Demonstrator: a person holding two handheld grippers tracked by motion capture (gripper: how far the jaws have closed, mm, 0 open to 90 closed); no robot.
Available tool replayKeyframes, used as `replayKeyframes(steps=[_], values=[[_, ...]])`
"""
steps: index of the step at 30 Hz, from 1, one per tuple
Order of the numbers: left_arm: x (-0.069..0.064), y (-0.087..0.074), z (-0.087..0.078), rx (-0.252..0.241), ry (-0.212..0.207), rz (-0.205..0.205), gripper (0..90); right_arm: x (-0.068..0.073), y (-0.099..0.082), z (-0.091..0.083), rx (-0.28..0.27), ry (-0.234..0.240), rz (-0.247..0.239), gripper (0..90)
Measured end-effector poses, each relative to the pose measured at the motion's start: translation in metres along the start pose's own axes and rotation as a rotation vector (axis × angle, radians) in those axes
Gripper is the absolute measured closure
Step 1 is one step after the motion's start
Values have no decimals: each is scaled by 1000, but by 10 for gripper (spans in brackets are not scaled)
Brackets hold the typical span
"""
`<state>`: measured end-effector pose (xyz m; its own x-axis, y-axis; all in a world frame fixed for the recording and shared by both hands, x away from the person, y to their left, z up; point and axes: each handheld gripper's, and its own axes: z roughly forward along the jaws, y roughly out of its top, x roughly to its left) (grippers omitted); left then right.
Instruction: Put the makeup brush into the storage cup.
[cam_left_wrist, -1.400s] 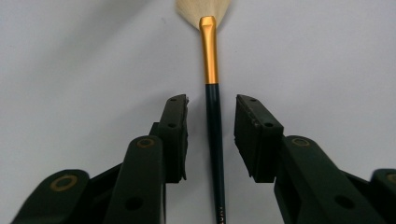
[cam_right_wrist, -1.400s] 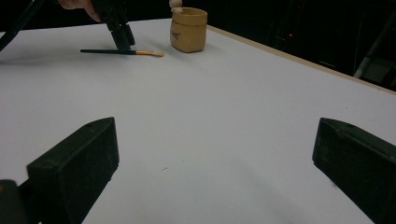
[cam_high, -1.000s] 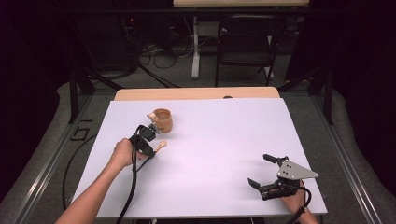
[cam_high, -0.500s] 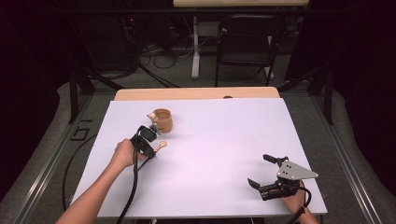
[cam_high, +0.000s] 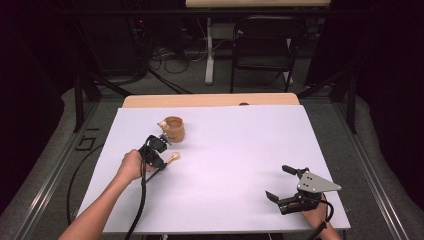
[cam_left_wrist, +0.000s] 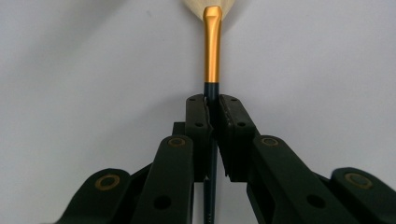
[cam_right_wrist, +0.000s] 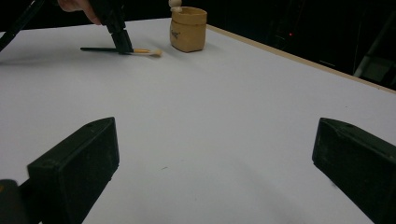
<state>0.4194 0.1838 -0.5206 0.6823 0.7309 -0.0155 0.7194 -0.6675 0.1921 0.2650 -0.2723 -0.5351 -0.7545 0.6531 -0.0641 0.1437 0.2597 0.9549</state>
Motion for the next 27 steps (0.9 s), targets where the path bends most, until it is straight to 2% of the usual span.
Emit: replayKeyframes(steps=[15, 21, 27], values=[[0, -5, -14, -56, 19, 11, 832, 0, 0, 0, 1, -2, 1, 3], [1, -7, -27, -103, 35, 8, 832, 0, 0, 0, 2, -2, 1, 3], [3, -9, -37, -157, 33, 15, 832, 0, 0, 0, 2, -2, 1, 3]])
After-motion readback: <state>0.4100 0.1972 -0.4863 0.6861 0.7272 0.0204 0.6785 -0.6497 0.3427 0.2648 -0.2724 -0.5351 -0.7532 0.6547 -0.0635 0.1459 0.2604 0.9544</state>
